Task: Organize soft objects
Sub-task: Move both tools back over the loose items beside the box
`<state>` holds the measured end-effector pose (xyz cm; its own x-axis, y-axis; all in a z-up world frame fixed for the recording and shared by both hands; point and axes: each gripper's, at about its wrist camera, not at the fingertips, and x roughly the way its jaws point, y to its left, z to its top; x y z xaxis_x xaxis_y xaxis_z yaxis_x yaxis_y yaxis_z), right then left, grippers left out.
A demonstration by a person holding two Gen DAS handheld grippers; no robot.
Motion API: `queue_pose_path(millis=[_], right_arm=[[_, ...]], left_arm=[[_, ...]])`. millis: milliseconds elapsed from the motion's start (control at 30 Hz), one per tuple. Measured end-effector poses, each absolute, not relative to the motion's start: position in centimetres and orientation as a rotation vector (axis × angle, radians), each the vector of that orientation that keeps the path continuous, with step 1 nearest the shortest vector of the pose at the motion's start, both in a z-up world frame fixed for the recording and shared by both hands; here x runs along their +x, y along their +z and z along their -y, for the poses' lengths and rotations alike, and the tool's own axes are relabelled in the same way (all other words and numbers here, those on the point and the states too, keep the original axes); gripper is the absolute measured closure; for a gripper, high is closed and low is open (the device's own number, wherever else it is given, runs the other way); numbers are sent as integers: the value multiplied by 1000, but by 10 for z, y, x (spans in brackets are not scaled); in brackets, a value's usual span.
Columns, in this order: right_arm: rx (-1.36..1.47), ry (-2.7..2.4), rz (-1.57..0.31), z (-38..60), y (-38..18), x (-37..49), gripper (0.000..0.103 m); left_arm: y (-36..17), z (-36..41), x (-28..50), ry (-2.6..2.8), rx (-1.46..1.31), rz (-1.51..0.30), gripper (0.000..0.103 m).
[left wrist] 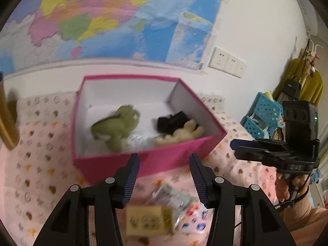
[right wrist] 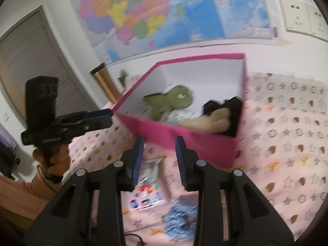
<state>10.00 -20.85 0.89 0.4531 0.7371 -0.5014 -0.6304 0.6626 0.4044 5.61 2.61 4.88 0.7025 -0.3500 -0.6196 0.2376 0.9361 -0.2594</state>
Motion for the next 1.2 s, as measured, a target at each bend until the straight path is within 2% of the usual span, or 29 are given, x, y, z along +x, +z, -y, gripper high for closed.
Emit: queue_pose_path(millis=[467, 1200], right_arm=[[73, 960, -826, 141, -35, 72, 69], [115, 950, -919, 113, -63, 89, 69]], left_arm=[[-24, -60, 29, -264, -264, -891, 52], [-51, -39, 12, -414, -297, -966, 52]])
